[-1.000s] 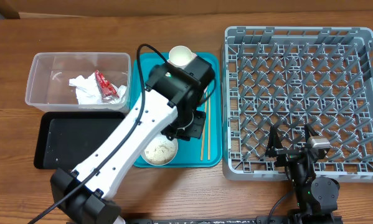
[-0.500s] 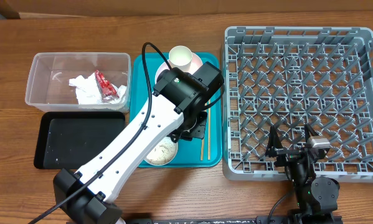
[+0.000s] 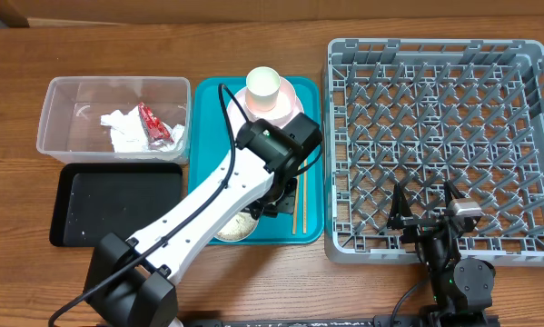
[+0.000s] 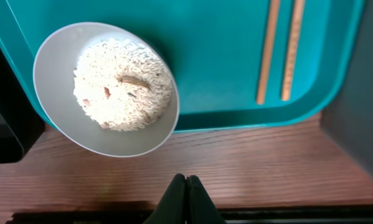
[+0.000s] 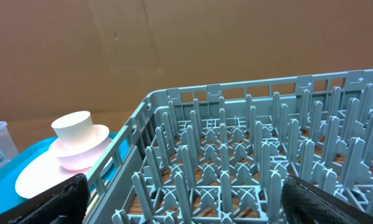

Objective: Sort waste into correct bins and load items into the dishwasher
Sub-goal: 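Move the left gripper to the white rice bowl, then grasp the rim of the white rice bowl with the left gripper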

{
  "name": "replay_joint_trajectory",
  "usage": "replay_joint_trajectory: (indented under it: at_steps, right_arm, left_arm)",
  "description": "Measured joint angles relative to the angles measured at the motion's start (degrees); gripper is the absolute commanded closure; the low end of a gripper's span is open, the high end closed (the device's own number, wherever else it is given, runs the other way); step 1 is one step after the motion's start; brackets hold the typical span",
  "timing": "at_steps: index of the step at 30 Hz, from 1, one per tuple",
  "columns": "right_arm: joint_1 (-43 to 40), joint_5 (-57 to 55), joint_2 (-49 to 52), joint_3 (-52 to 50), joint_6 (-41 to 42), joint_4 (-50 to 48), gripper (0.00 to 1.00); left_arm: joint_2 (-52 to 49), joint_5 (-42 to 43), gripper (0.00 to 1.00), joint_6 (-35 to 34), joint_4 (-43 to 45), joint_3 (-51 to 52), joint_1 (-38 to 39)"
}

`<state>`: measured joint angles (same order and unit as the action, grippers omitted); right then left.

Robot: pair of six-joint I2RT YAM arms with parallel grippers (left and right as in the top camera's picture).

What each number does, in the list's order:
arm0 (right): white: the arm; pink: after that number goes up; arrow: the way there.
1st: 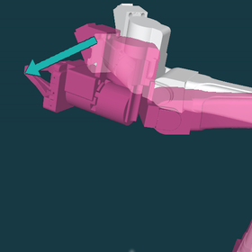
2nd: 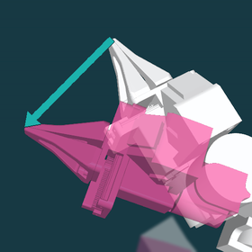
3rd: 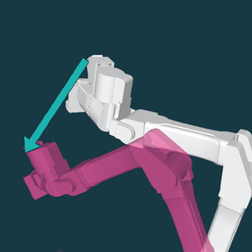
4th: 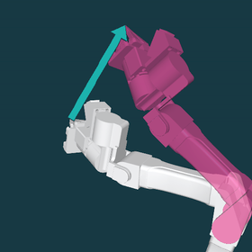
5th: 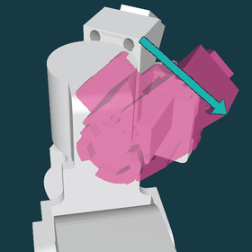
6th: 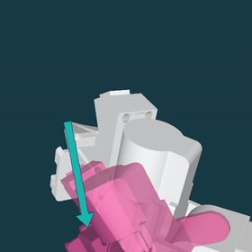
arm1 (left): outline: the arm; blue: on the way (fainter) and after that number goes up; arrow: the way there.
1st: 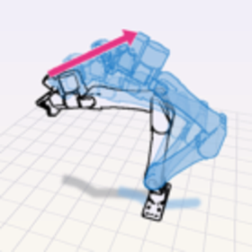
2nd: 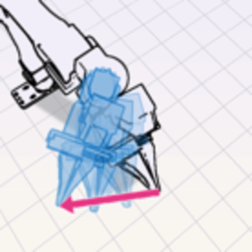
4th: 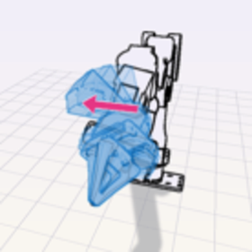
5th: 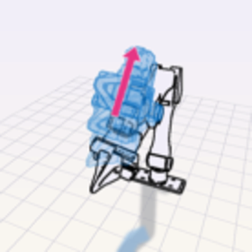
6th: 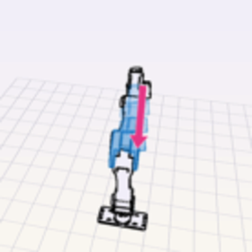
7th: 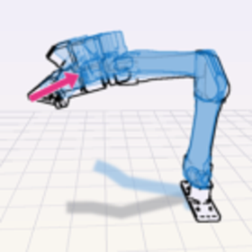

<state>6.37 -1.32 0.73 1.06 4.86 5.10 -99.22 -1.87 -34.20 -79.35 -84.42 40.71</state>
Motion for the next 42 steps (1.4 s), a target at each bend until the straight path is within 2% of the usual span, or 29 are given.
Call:
replay_joint_trajectory:
  at_steps: [2, 4, 8, 16, 26, 42]
  right_arm:
    - [0.0, 0.0, 0.0, 0.0, 0.0, 0.0, 0.00]
    - [0.0, 0.0, 0.0, 0.0, 0.0, 0.0, 0.00]
    - [0.0, 0.0, 0.0, 0.0, 0.0, 0.0, 0.00]
    - [0.0, 0.0, 0.0, 0.0, 0.0, 0.0, 0.00]
    - [0.0, 0.0, 0.0, 0.0, 0.0, 0.0, 0.00]
    - [0.0, 0.0, 0.0, 0.0, 0.0, 0.0, 0.00]
  left_arm:
    - [0.0, -0.6, 0.93, 0.0, 0.2, 0.4, 0.0]
    - [0.0, -0.8, 0.81, 0.0, 0.8, 0.5, 0.0]
    - [0.0, -1.2, 0.75, -0.4, 1.9, 0.5, 0.0]
    - [0.0, -1.4, 0.75, -0.4, 5.1, 4.9, 0.0]
    - [0.0, -2.1, 0.70, -0.4, 13.9, 12.7, 0.0]
    - [0.0, -3.6, 0.72, -0.4, 23.3, 19.4, 0.0]
